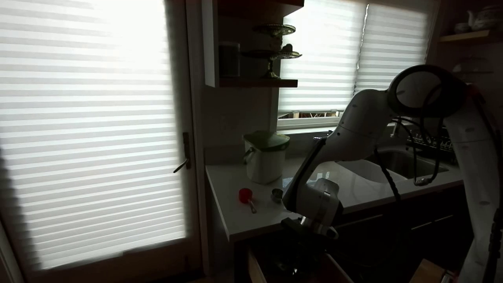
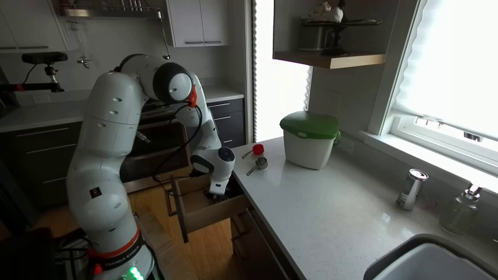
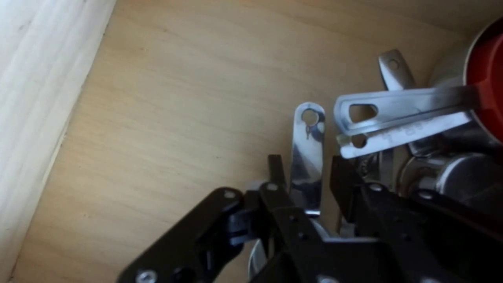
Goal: Pick up the metal item, then place it in the scoop
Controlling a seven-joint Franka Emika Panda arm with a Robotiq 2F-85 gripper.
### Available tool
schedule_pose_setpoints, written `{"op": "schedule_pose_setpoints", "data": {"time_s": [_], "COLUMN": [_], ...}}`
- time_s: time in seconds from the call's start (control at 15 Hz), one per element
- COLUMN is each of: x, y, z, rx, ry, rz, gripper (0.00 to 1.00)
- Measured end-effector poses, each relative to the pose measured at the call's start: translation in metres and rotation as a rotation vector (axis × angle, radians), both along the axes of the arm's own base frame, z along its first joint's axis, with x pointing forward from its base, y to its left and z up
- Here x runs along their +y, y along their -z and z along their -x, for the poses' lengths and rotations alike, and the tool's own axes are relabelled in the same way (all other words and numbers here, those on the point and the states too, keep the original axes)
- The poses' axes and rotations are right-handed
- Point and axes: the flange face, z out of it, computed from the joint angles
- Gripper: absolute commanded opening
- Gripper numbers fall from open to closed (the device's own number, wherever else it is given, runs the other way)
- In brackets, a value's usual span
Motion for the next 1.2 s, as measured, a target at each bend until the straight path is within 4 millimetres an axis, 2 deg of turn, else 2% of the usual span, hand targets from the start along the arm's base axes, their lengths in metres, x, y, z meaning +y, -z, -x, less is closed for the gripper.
{"op": "schedule_pose_setpoints", "data": {"time_s": [0.07, 0.2, 0.4, 0.6, 0.87, 1.2], "x": [0.0, -0.001, -0.004, -0.009, -0.006, 0.019], "y": [0.0, -0.001, -0.001, -0.007, -0.029, -0.063], "z": [0.0, -0.001, 0.003, 0.02, 0.045, 0.066], "rx": [-0.002, -0.007, -0.003, 0.005, -0.008, -0.017], "ry": [0.001, 0.002, -0.003, -0.018, -0.098, -0.311], "rz": [0.002, 0.009, 0.026, 0.06, 0.083, 0.07], "gripper": [0.01, 0.05, 0.05, 0.05, 0.05, 0.05]}}
